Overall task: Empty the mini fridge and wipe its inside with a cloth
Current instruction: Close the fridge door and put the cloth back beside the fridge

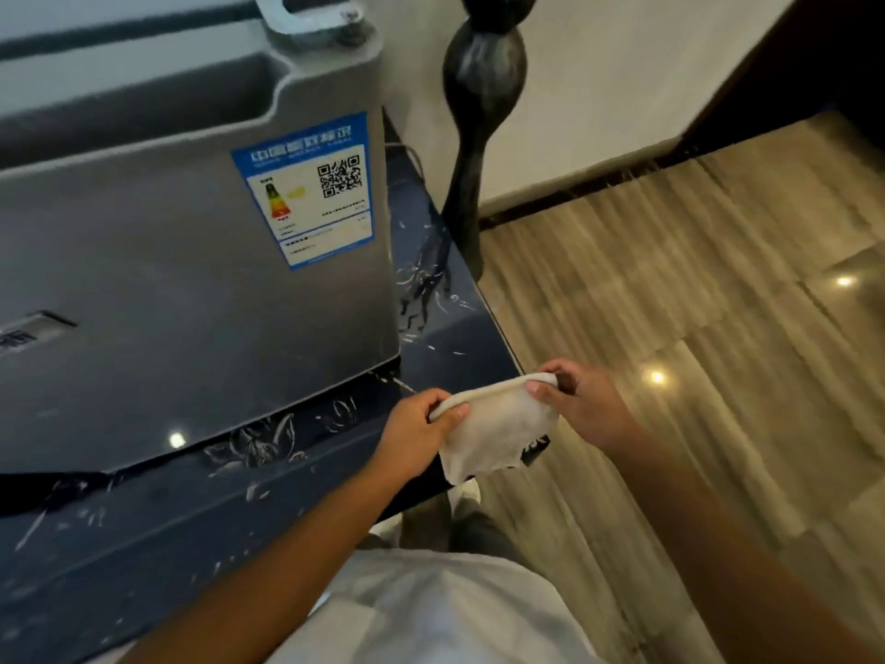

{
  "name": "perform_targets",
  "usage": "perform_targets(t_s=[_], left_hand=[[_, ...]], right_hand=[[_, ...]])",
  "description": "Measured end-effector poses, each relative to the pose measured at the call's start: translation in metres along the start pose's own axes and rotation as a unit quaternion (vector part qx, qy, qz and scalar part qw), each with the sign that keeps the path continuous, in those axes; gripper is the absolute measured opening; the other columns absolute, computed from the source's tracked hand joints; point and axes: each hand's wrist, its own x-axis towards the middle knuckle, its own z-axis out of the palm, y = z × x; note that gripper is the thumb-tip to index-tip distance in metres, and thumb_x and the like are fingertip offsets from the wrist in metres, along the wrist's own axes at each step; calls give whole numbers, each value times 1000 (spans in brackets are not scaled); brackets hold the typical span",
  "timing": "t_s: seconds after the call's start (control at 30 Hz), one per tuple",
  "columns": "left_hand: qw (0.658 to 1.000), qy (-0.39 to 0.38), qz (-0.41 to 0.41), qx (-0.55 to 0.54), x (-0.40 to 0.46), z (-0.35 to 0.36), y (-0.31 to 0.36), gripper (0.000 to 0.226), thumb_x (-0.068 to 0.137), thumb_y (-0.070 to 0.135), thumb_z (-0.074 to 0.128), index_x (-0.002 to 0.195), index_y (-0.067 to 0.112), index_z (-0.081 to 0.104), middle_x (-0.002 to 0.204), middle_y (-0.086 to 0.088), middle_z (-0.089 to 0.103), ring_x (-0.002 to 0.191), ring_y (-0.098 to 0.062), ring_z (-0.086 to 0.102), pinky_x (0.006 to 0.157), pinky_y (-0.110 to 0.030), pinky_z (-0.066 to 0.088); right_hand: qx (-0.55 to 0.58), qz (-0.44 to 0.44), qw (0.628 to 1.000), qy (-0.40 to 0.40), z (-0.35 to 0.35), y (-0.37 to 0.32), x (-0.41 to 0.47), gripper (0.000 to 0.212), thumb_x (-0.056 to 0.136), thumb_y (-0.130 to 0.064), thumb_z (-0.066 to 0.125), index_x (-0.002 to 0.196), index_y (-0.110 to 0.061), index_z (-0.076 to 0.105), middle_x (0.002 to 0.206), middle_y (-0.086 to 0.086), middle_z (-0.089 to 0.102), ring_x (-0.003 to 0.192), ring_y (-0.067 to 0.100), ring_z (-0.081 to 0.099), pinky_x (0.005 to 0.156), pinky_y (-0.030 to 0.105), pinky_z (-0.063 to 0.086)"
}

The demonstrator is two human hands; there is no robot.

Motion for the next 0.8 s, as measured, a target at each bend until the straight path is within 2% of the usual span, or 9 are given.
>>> perform_targets(t_s=[0.1,0.2,0.37,0.43,0.5,0.57,0.63,0.7,0.8], left_hand=[[998,11,-54,-1,17,14,-17,18,91,38,66,93,21,72,83,7,71,77,-8,67,67,-27,53],[994,62,-93,16,33,19,-27,19,90,39,67,95,21,73,85,7,71,77,-7,67,68,-24,51],[977,144,-128,90,56,31,-36,22,91,34,65,105,18,70,99,-1,72,91,-18,67,78,-31,53],[970,172,-119,124,60,31,-40,30,91,31,65,119,20,65,114,-2,68,105,-20,63,87,-31,51],[964,193,-110,144,59,31,-41,48,89,30,66,134,19,53,130,-2,60,120,-21,55,97,-34,47],[952,202,-60,223,55,32,-45,53,87,32,68,135,16,52,136,-5,56,124,-26,52,102,-41,46],[935,183,-13,304,48,36,-54,51,86,39,65,129,14,57,138,-8,54,129,-31,50,105,-47,44],[918,117,4,378,38,42,-68,60,88,51,54,135,14,54,149,-8,45,143,-32,36,116,-50,33],[874,1,-3,486,23,45,-88,83,93,68,34,156,15,25,167,-7,14,153,-34,9,123,-51,14]], right_hand=[[-41,9,997,-61,9,27,34,8,91,-29,73,91,-32,66,87,-1,71,81,21,68,74,37,55],[-52,7,993,-102,22,41,67,10,92,-32,71,97,-25,66,86,-2,69,81,21,66,72,38,53],[-140,-40,984,-107,45,42,104,21,96,-36,63,109,-20,63,91,-4,66,85,20,63,71,30,42],[-174,-68,977,-102,54,46,110,25,96,-35,61,117,-22,62,103,-1,69,97,23,64,77,30,43],[-215,-99,968,-89,59,51,113,37,95,-35,59,130,-23,56,126,4,64,116,26,58,93,36,47],[-272,-141,949,-74,64,54,113,51,95,-31,57,144,-19,46,147,7,51,136,29,48,109,43,42],[-333,-171,922,-94,68,59,104,61,97,-30,53,154,-14,34,162,8,34,152,29,28,121,49,29],[-380,-186,897,-132,69,69,95,67,100,-39,44,158,-14,23,168,7,19,157,28,13,125,53,17],[-433,-179,866,-174,67,83,90,77,98,-58,26,161,-17,8,171,4,5,158,28,3,127,54,9]])
